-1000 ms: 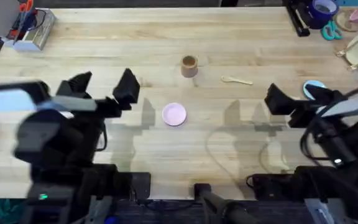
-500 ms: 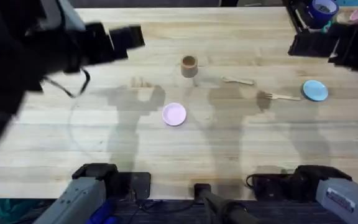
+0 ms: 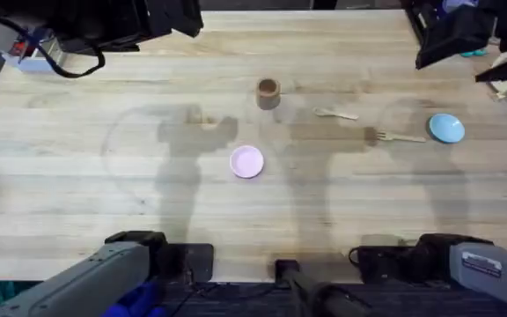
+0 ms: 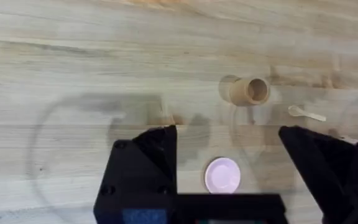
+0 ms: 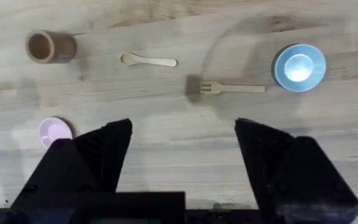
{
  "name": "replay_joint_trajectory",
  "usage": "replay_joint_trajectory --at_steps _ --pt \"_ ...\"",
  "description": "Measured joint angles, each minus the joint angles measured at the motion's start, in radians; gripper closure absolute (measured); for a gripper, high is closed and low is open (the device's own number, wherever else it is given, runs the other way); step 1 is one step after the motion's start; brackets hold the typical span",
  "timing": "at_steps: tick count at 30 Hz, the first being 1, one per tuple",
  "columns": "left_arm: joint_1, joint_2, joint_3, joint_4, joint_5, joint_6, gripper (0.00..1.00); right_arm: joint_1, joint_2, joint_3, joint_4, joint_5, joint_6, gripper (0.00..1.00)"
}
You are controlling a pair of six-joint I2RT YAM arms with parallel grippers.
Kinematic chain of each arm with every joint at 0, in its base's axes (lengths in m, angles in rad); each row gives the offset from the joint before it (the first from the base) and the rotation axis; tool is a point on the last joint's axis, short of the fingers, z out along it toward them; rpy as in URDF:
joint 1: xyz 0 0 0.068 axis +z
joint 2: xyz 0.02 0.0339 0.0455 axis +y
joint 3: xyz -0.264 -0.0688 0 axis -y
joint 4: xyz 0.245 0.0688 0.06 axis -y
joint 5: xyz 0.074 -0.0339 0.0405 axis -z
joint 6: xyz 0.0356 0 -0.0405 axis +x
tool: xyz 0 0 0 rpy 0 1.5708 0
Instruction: Pick up a utensil and set it on the pink plate, then put the other utensil in the container.
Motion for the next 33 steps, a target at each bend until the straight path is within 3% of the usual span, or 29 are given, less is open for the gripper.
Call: replay_joint_trajectory --at_steps 13,14,26,33 --pt "0.0 0.0 0.001 -0.006 0.0 0.0 0.008 0.0 0.0 0.002 0.011 0.002 -0.042 0.006" --pt "0.0 0.0 0.001 -0.006 0.0 0.0 0.008 0.0 0.0 0.002 -0.004 0.04 -0.166 0.006" --pt "0.0 0.0 0.001 -0.005 0.0 0.0 0.008 0.0 0.0 0.002 -0.007 0.286 -0.607 0.005" --pt "0.0 0.0 0.001 -0.002 0.0 0.0 0.008 -0.001 0.0 0.002 -0.003 0.337 -0.86 0.005"
